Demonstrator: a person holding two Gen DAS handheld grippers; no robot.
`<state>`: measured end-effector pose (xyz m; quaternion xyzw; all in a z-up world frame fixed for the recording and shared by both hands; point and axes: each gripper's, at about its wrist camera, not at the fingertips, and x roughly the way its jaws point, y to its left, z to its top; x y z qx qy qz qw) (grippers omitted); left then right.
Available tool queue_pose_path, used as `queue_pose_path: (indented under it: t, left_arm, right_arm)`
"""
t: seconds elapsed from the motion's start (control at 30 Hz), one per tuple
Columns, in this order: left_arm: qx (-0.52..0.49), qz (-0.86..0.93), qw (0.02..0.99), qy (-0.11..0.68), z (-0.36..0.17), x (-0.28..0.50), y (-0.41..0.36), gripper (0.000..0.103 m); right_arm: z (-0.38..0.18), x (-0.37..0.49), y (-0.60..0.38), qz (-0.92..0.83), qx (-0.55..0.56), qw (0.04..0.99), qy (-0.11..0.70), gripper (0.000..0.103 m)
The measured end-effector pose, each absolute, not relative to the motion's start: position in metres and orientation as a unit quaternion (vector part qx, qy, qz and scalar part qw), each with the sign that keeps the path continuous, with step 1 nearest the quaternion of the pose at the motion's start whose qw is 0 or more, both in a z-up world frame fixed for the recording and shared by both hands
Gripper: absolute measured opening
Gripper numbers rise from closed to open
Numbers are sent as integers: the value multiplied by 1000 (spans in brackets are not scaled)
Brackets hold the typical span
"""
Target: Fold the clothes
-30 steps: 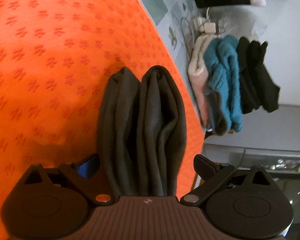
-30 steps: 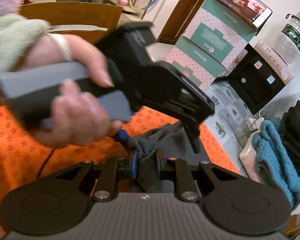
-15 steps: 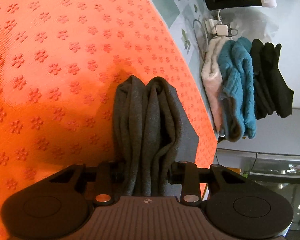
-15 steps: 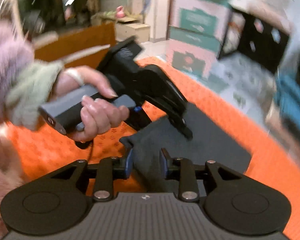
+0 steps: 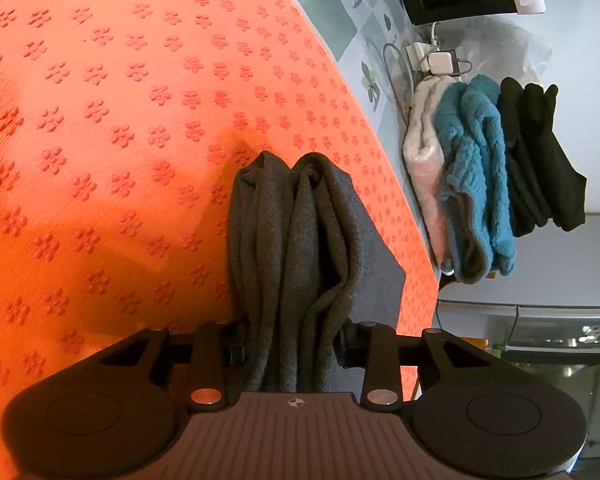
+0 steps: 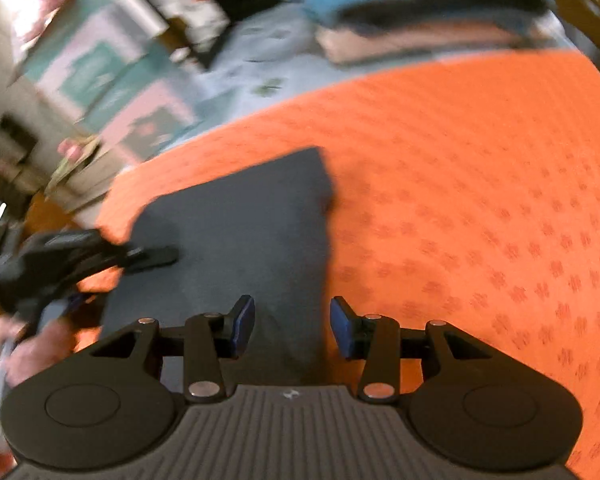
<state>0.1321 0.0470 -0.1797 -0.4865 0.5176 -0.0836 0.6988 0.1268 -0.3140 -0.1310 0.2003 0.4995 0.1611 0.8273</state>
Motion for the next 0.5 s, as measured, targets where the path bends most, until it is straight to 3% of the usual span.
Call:
queue_pose_path:
  t: [0.4, 0.43, 0.5]
  left_arm:
    - [-494, -77, 701, 509, -185, 128, 48, 41]
    - [-493, -77, 702, 509, -185, 128, 48, 41]
    - [-488, -75, 708, 505, -181, 127, 45, 40]
  right_arm:
    - [-170, 139, -312, 163, 298, 798, 498, 46]
    - [-171, 139, -312, 161, 301, 797, 498, 45]
    - [-170, 137, -314, 164, 312, 795, 493, 25]
